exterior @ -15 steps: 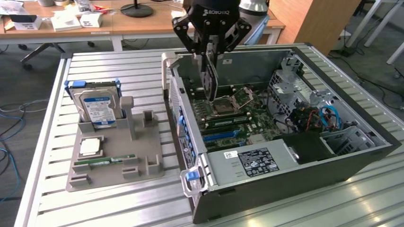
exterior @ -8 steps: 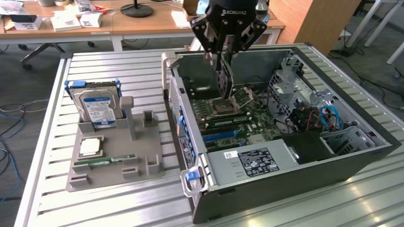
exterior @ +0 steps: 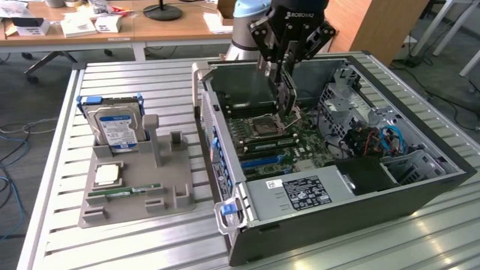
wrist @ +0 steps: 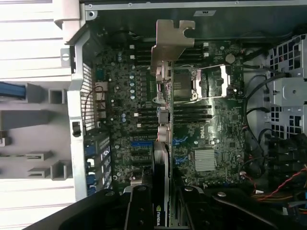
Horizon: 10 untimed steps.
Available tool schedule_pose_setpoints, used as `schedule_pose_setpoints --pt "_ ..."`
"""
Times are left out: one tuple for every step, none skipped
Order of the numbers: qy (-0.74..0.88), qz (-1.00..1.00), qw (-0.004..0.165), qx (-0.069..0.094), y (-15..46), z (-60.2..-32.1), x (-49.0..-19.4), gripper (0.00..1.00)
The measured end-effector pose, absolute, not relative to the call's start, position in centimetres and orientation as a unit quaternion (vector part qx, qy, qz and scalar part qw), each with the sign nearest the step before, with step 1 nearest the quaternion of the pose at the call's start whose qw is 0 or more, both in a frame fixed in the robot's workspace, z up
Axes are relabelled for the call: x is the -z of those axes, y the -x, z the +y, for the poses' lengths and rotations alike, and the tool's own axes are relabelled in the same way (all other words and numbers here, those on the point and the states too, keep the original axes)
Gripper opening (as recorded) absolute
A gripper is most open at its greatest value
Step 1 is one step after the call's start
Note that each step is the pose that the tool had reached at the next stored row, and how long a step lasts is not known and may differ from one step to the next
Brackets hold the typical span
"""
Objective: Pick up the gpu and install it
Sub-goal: 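Pick up the gpu and move the gpu toward the slot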
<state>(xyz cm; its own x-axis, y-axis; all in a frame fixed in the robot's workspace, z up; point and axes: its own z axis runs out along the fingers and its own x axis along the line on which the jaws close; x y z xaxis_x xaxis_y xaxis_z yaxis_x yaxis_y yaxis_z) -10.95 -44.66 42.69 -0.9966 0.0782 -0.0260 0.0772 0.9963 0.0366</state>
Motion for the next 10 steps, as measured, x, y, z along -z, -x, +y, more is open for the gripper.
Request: schedule_pose_setpoints --pt "-0.039 0.999 0.014 -0.018 10.6 -44.7 -42.7 0.26" --pt "-0.039 0.999 0.014 -0.018 10.2 -44.7 -42.7 0.26" --pt "-0.038 0.999 0.014 -0.018 9.8 -44.7 -42.7 0.26" --pt "-0.038 0.999 0.014 -0.018 9.4 -44.7 -42.7 0.26" --pt "-0.038 0.999 0.014 -0.018 9.0 -44.7 -42.7 0.26" --pt "-0.038 0.999 0.014 -0.018 8.6 -44.7 -42.7 0.26" --pt "-0.038 0.999 0.014 -0.018 8.2 -44.7 -42.7 0.26" --pt "-0.037 0.999 0.014 -0.018 7.9 -44.7 -42.7 0.26" --pt "-0.037 0.999 0.014 -0.018 7.6 -44.7 -42.7 0.26" --pt "-0.037 0.999 0.014 -0.018 7.3 -44.7 -42.7 0.26"
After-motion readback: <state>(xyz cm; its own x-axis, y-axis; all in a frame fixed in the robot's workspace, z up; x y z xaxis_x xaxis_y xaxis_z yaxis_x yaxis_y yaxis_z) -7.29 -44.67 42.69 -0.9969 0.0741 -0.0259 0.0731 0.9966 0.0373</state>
